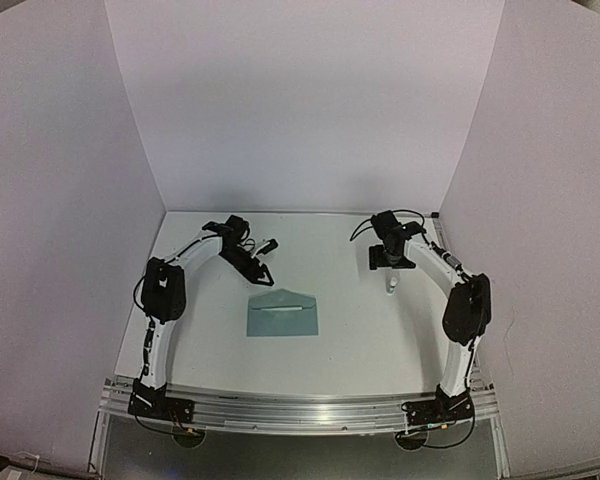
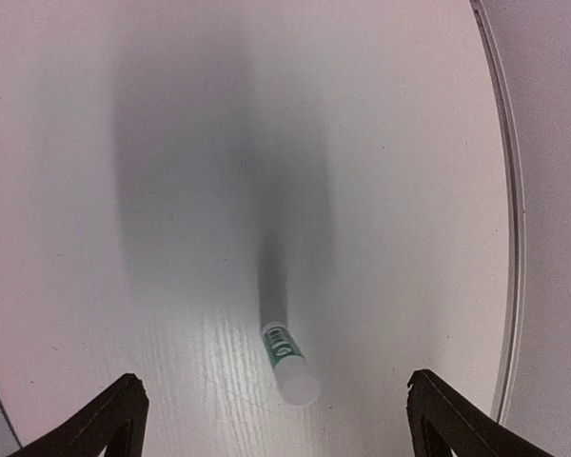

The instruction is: Place the letter into the envelope and seal it

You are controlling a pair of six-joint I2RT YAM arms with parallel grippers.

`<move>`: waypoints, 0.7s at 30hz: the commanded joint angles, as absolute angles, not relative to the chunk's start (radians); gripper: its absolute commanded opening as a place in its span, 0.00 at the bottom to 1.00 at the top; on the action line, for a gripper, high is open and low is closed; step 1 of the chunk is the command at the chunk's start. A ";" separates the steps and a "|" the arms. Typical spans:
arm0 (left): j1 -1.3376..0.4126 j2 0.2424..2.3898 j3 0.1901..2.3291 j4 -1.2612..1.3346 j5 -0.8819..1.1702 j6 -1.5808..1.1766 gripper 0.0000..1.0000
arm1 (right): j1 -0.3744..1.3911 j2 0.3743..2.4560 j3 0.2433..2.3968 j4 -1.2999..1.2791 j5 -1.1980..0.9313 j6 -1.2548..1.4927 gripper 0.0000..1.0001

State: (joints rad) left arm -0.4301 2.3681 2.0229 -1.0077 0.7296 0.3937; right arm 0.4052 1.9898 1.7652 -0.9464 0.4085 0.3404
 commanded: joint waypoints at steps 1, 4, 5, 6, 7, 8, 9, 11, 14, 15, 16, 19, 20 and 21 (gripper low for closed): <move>-0.427 2.157 2.015 -0.969 0.756 0.397 0.79 | 0.327 2.080 1.827 -1.076 0.296 0.359 0.84; -0.427 2.105 1.969 -0.967 0.762 0.402 0.80 | 0.312 2.121 1.843 -1.075 0.246 0.347 0.77; -0.427 2.090 1.958 -0.968 0.763 0.405 0.81 | 0.312 2.133 1.850 -1.076 0.238 0.344 0.73; -0.427 2.081 1.946 -0.972 0.762 0.408 0.81 | 0.313 2.143 1.855 -1.076 0.240 0.343 0.70; -0.426 2.074 1.938 -0.975 0.762 0.412 0.81 | 0.313 2.153 1.858 -1.076 0.246 0.342 0.68; -0.426 2.069 1.932 -0.979 0.762 0.413 0.80 | 0.313 2.163 1.860 -1.078 0.251 0.339 0.66; -0.426 2.067 1.928 -0.982 0.763 0.413 0.80 | 0.312 2.173 1.861 -1.077 0.250 0.338 0.64; -0.427 2.066 1.921 -0.983 0.770 0.413 0.81 | 0.312 2.187 1.859 -1.078 0.230 0.340 0.58; -0.427 2.066 1.918 -0.986 0.775 0.413 0.80 | 0.312 2.193 1.849 -1.081 0.219 0.357 0.49; -0.426 2.066 1.920 -0.988 0.775 0.415 0.80 | 0.313 2.192 1.842 -1.082 0.219 0.363 0.49; -0.427 2.066 1.921 -0.990 0.776 0.419 0.81 | 0.313 2.189 1.834 -1.082 0.220 0.367 0.50; -0.427 2.070 1.925 -0.992 0.778 0.424 0.81 | 0.313 2.189 1.812 -1.082 0.225 0.367 0.45; -0.426 2.072 1.927 -0.993 0.779 0.425 0.81 | 0.313 2.193 1.809 -1.082 0.228 0.365 0.42; -0.426 2.073 1.929 -0.997 0.780 0.425 0.80 | 0.313 2.196 1.808 -1.083 0.229 0.364 0.39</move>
